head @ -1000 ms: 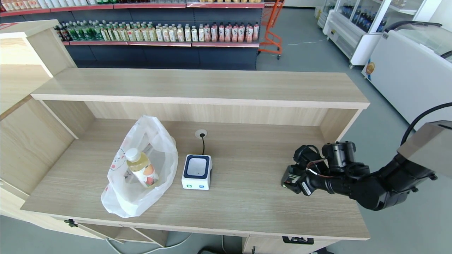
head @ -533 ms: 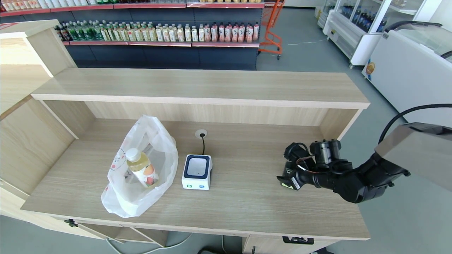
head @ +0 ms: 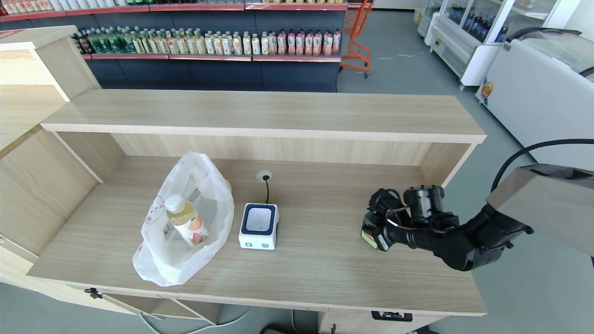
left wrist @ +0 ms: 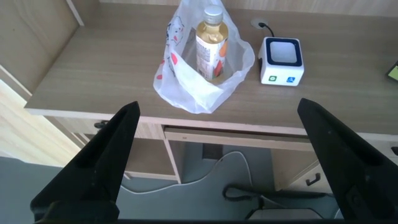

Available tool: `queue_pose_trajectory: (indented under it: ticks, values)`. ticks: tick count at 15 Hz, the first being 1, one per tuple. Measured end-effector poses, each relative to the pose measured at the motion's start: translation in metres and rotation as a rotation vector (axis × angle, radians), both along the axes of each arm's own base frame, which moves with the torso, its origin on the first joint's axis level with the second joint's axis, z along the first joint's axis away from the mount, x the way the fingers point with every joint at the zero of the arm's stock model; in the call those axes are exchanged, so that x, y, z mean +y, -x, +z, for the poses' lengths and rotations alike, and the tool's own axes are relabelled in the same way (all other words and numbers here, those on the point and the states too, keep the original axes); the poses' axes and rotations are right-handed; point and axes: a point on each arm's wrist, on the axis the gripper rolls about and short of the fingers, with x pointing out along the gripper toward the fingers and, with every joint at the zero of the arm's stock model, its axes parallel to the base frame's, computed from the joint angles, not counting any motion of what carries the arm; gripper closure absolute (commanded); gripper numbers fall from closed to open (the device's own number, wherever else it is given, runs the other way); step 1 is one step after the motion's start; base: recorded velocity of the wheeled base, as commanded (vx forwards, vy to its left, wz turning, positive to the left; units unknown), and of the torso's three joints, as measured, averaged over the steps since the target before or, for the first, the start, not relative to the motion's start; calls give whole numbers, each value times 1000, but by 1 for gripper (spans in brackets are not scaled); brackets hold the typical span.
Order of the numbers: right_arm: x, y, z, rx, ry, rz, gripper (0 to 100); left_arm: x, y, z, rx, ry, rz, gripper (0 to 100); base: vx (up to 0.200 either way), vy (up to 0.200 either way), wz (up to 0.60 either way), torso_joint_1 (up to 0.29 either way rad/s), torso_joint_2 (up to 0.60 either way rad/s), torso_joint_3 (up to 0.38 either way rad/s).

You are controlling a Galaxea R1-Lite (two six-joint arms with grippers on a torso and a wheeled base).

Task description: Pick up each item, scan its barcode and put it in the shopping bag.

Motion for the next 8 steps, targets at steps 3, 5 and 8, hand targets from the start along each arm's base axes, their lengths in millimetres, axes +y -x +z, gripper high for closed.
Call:
queue_pose_trajectory:
  ticks: [3, 5, 8]
  values:
    - [-15, 35, 23, -48, -22, -5, 100, 0, 0, 0, 0, 0, 0, 0, 0, 0, 0, 0, 0, 0]
    - [-36, 69, 44, -142, 57, 11, 100, 0, 0, 0, 0, 0, 0, 0, 0, 0, 0, 0, 0, 0]
    - [-53, 105, 77, -421, 347, 223, 100, 0, 0, 0, 0, 0, 0, 0, 0, 0, 0, 0, 0, 0]
